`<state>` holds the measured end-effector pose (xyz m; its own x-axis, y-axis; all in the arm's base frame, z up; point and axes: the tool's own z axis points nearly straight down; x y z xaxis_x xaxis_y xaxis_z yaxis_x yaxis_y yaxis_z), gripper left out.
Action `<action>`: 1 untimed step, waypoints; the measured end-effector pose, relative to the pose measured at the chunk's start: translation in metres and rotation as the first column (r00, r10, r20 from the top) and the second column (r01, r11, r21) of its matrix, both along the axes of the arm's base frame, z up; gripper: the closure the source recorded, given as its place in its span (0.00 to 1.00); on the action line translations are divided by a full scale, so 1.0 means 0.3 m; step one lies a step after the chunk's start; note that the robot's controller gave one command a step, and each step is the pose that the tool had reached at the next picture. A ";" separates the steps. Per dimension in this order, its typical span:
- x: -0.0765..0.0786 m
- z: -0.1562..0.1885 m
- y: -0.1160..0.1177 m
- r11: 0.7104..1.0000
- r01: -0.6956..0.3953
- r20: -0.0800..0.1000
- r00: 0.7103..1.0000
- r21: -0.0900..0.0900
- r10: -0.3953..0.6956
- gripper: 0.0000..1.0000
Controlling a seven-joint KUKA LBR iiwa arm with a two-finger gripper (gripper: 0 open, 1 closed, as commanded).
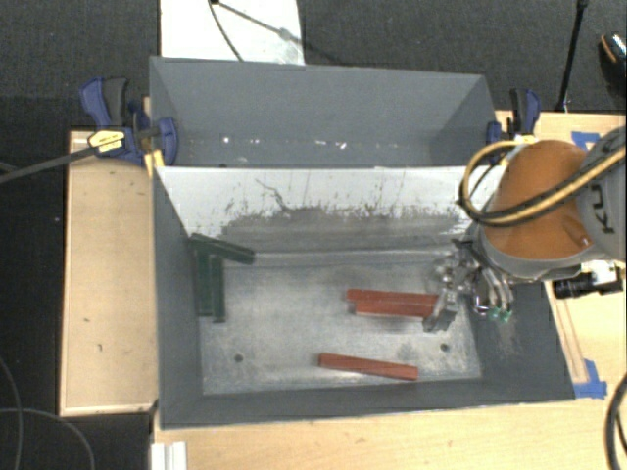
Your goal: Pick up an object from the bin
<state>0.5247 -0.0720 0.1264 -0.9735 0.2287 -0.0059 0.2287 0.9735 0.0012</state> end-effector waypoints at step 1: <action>0.003 0.063 0.000 1.000 0.000 -0.001 1.000 0.000 0.000 1.00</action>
Offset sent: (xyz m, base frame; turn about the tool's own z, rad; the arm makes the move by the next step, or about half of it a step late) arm -0.0001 0.0001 0.0176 0.0000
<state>0.5257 -0.0719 0.1454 -0.9734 0.2289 -0.0054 0.2289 0.9735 0.0012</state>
